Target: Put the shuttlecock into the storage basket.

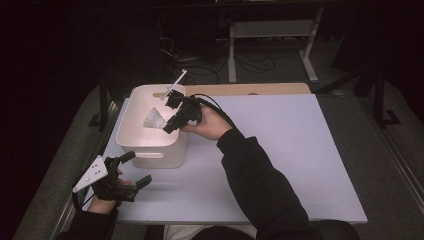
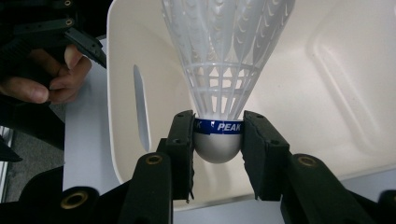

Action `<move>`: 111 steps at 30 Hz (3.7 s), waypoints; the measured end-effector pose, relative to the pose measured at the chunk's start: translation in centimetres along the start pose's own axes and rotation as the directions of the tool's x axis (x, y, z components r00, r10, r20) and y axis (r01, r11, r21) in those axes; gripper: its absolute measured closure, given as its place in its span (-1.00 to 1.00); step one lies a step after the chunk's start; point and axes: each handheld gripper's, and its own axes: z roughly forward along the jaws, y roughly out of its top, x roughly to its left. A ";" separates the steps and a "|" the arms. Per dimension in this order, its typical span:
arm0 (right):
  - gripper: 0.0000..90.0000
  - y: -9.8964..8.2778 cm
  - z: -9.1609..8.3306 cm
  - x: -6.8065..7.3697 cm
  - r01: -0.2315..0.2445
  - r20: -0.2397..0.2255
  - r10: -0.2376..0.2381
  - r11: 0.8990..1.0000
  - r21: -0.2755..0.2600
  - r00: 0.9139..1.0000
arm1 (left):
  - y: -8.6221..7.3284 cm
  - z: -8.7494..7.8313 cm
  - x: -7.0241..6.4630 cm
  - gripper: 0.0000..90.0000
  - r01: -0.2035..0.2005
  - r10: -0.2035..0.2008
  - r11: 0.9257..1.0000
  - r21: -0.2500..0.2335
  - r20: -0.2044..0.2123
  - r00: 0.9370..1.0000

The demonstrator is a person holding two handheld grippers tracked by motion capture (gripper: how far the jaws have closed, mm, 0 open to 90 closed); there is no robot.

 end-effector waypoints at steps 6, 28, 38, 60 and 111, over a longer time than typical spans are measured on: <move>0.42 -0.1 0.9 0.1 0.001 -0.009 -0.001 1.000 0.029 1.000 | 0.0 0.0 0.0 -1.00 0.000 0.000 1.000 0.000 0.000 1.000; 0.12 -0.2 0.8 -0.4 -0.029 -0.038 0.029 1.000 0.010 0.999 | 0.0 0.0 0.0 -1.00 0.002 -0.002 1.000 0.000 0.001 1.000; -0.31 -0.6 -0.9 -0.4 -0.038 -0.001 0.038 0.998 -0.050 0.999 | 0.0 0.0 0.0 -1.00 0.004 -0.004 1.000 -0.001 0.003 1.000; -0.94 -2.4 -3.7 -0.4 -0.024 0.043 0.029 0.994 -0.109 0.999 | 0.0 0.0 0.0 -1.00 0.002 -0.002 1.000 0.000 0.003 1.000; -1.00 -13.2 -9.3 -1.8 -0.100 0.169 0.156 0.950 -0.296 0.973 | 0.0 0.1 0.0 -1.00 0.006 -0.006 1.000 0.007 -0.012 1.000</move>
